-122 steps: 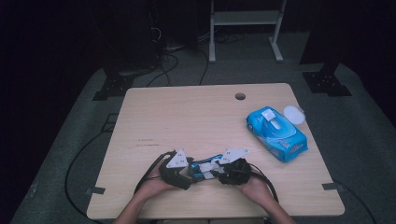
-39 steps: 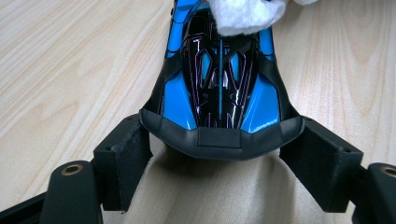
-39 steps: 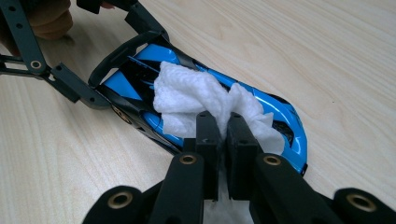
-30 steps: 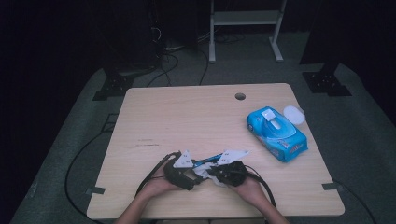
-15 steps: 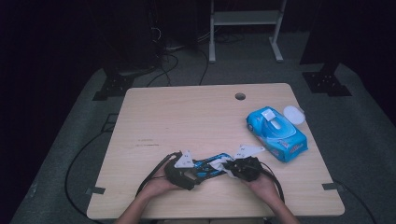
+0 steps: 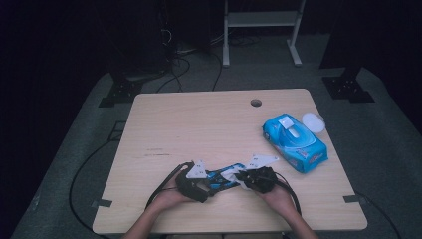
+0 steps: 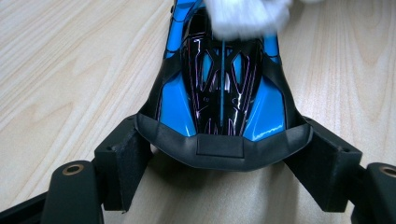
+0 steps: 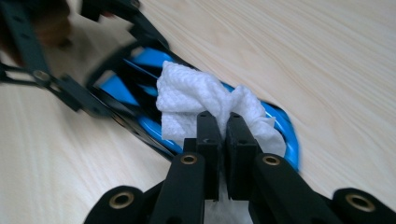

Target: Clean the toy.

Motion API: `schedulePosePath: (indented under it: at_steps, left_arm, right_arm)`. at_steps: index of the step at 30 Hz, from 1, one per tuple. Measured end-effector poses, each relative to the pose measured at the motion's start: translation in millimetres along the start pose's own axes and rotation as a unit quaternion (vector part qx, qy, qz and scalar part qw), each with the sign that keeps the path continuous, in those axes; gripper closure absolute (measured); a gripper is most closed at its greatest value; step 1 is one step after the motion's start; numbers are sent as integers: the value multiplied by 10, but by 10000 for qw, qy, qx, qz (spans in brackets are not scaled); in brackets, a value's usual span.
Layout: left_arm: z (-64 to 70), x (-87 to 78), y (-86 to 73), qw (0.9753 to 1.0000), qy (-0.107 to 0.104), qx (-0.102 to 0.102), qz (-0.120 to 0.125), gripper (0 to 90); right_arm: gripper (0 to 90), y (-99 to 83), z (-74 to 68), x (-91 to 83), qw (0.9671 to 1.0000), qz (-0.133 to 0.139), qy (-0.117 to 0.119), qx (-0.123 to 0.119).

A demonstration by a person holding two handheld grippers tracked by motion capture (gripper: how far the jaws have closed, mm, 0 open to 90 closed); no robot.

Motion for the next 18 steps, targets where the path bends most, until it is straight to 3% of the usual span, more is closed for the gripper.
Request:
schedulePosePath:
  at_steps: [2, 5, 9, 12, 15, 18]
  left_arm:
    - [5, -1, -2, 10000, -1, -30, 13, 248]
    - [7, -5, -5, 10000, 14, -20, -8, 248]
    - [4, -10, -13, 10000, -1, -27, 6, 248]
    - [6, -6, -6, 10000, 6, -33, 11, 249]
    - [6, 3, 1, 10000, -3, -26, 13, 249]
    - [5, 31, 26, 10000, 27, -71, 13, 245]
  right_arm:
    - [853, 79, -128, 54, 9997, 62, 62, -244]
    - [853, 207, -382, 180, 9979, 114, 490, -407]
    - [853, 286, -574, 304, 9962, 56, 595, -637]
    - [854, 313, -446, 272, 9972, 58, 415, -624]
    - [856, 262, -221, 187, 9992, 85, 161, -352]
    - [859, 226, -185, 177, 9997, 153, 158, -145]
Point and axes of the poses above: each handheld gripper's, and its own axes: x roughly forward along the jaws, y roughly out of its top, z roughly to its right, the point moved 5 cm from there along x, roughly forward along the jaws, and after that the axes turned 8 degrees about -y, right-handed, at the moved point
